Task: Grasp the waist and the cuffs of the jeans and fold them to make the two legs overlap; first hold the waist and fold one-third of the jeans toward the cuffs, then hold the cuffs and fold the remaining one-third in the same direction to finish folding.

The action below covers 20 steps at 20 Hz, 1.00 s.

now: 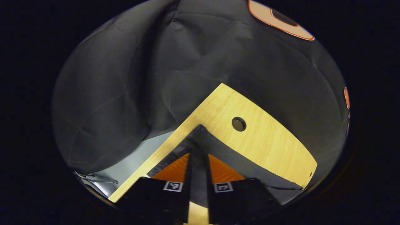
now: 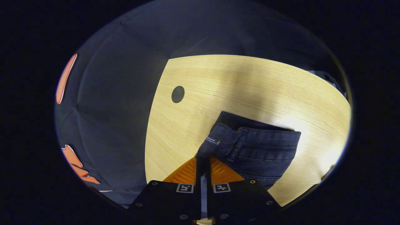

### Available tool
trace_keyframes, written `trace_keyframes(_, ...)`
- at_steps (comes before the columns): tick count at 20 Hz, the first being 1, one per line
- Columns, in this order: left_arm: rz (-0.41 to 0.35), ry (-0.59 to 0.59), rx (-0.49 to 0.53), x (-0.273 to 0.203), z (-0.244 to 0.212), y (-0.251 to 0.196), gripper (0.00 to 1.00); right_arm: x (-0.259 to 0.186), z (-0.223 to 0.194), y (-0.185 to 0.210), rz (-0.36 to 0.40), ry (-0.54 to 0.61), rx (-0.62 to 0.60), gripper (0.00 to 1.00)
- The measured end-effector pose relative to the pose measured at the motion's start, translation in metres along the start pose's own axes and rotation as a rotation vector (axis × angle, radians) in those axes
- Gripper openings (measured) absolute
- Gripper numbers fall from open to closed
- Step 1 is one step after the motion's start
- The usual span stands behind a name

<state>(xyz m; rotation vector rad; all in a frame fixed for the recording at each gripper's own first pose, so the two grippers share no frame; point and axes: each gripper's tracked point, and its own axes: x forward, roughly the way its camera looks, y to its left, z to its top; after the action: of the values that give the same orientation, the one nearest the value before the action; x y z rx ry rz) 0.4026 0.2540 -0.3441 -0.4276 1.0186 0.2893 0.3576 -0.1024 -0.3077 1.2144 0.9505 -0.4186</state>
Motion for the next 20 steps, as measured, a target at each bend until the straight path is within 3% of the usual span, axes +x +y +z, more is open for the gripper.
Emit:
trace_keyframes(1, -0.008, -0.018, 0.008, -0.004, 0.006, -0.006, 0.28, -0.003, -0.001, 0.001, 0.006, -0.005, -0.020, 0.12)
trace_keyframes(2, -0.009, -0.028, 0.016, -0.003, 0.005, -0.009, 0.46, -0.006, 0.000, 0.006, 0.032, -0.015, -0.036, 0.16)
trace_keyframes(3, -0.019, -0.044, 0.028, -0.006, 0.006, -0.014, 0.53, -0.008, 0.002, 0.011, 0.051, -0.035, -0.054, 0.28)
trace_keyframes(5, -0.039, -0.085, 0.055, -0.014, 0.007, -0.018, 0.64, -0.026, 0.007, 0.011, 0.071, -0.073, -0.096, 0.43)
trace_keyframes(8, -0.044, -0.145, 0.114, -0.030, 0.005, -0.032, 0.92, -0.047, 0.010, -0.015, 0.031, -0.117, -0.202, 0.58)
trace_keyframes(9, -0.052, -0.176, 0.144, -0.035, 0.006, -0.036, 0.93, -0.051, 0.012, -0.028, -0.002, -0.138, -0.241, 0.81)
trace_keyframes(10, -0.056, -0.215, 0.179, -0.043, 0.006, -0.041, 0.93, -0.056, 0.013, -0.040, -0.028, -0.158, -0.285, 0.96)
trace_keyframes(11, -0.060, -0.259, 0.217, -0.052, 0.007, -0.046, 0.93, -0.057, 0.015, -0.053, -0.062, -0.174, -0.318, 0.90)
trace_keyframes(13, -0.082, -0.363, 0.287, -0.069, 0.007, -0.064, 0.97, -0.057, 0.011, -0.078, -0.120, -0.179, -0.349, 0.96)
trace_keyframes(20, -0.166, -0.639, 0.407, -0.170, 0.002, -0.092, 0.99, -0.036, -0.023, -0.125, -0.150, -0.117, -0.313, 0.98)
